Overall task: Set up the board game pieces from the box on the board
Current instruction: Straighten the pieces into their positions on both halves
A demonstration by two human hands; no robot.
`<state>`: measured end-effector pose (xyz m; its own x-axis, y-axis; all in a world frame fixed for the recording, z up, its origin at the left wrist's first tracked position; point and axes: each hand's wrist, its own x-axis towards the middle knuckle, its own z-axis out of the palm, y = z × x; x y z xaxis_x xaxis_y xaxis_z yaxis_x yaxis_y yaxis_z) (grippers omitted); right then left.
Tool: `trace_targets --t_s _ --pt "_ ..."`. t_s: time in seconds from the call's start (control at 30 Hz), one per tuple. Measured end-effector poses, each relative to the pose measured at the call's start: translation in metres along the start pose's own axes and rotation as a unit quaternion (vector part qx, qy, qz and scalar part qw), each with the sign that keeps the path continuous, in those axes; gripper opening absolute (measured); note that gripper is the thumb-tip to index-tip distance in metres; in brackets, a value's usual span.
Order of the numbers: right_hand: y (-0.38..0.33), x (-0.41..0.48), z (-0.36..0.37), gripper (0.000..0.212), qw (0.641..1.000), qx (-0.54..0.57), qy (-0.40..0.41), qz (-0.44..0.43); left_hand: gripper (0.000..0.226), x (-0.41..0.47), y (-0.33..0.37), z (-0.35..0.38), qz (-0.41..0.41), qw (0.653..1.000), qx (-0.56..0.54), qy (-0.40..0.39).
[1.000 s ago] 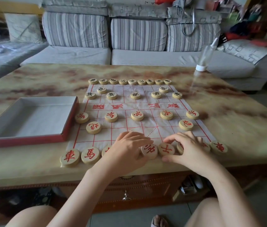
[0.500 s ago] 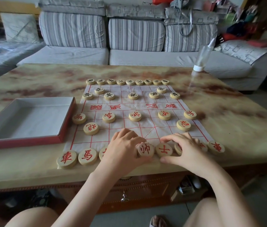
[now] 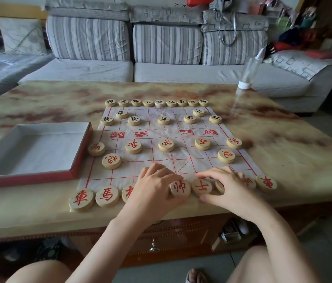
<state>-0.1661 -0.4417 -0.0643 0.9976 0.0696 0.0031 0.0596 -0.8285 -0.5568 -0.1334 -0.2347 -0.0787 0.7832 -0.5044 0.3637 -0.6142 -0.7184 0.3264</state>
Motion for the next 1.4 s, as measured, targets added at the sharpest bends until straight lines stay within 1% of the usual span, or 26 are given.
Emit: trace_targets --t_s 0.1,0.2,0.23,0.3,0.37,0.43,0.53,0.6,0.67,0.73,0.83,0.93,1.0,1.1,1.17,1.3,1.4 --pt "0.000 0.001 0.001 0.046 1.000 -0.007 0.002 -0.006 0.051 -0.001 0.001 0.001 -0.004 1.000 0.000 0.004" --pt "0.002 -0.002 -0.002 0.052 1.000 0.002 0.004 -0.018 0.055 -0.002 0.000 0.001 -0.004 1.000 0.004 0.006" --pt "0.003 -0.004 -0.005 0.052 0.999 0.029 0.019 -0.025 0.058 -0.001 0.000 0.001 -0.005 1.000 0.004 0.004" --pt "0.010 -0.010 -0.017 0.050 0.993 0.080 0.080 -0.024 0.060 0.000 0.000 0.000 -0.005 1.000 -0.002 0.004" --pt "0.023 -0.018 -0.030 0.046 0.986 0.076 0.148 -0.010 0.059 0.002 0.004 -0.001 -0.001 1.000 -0.013 0.005" --pt "0.039 -0.026 -0.039 0.041 0.980 0.061 0.191 -0.001 0.057 0.006 0.010 -0.002 0.013 1.000 -0.015 0.008" --pt "0.053 -0.033 -0.046 0.033 0.970 0.081 0.227 0.027 0.051 0.016 0.029 -0.009 0.033 0.999 -0.016 -0.005" --pt "0.056 -0.034 -0.046 0.036 0.968 0.061 0.239 0.037 0.049 0.028 0.044 -0.009 0.046 0.998 -0.021 -0.026" --pt "0.056 -0.033 -0.045 0.030 0.968 0.023 0.248 0.043 0.046 0.040 0.057 -0.003 0.062 0.997 -0.021 -0.037" --pt "0.056 -0.030 -0.043 0.030 0.970 -0.016 0.239 0.052 0.044 0.049 0.066 0.006 0.070 0.996 -0.018 -0.050" --pt "0.060 -0.025 -0.039 0.038 0.976 -0.053 0.199 0.069 0.045 0.057 0.072 0.020 0.075 0.994 -0.014 -0.079" --pt "0.059 -0.022 -0.036 0.039 0.978 -0.083 0.181 0.066 0.043 0.062 0.072 0.030 0.078 0.989 -0.052 -0.112" --pt "0.059 -0.022 -0.037 0.037 0.979 -0.076 0.182 0.060 0.040 0.065 0.071 0.035 0.072 0.987 -0.075 -0.126" --pt "0.056 -0.027 -0.037 0.036 0.983 -0.046 0.170 0.044 0.038 0.067 0.068 0.041 0.059 0.987 -0.095 -0.117" --pt "0.053 -0.030 -0.039 0.034 0.986 -0.024 0.159 0.046 0.041 0.068 0.068 0.043 0.059 0.988 -0.089 -0.109" --pt "0.050 -0.033 -0.040 0.037 0.989 0.009 0.140 0.055 0.049 0.071 0.069 0.047 0.049 0.995 -0.024 -0.082" --pt "0.048 -0.033 -0.040 0.041 0.990 0.020 0.132 0.055 0.062 0.068 0.072 0.049 0.030 0.998 0.004 -0.059"
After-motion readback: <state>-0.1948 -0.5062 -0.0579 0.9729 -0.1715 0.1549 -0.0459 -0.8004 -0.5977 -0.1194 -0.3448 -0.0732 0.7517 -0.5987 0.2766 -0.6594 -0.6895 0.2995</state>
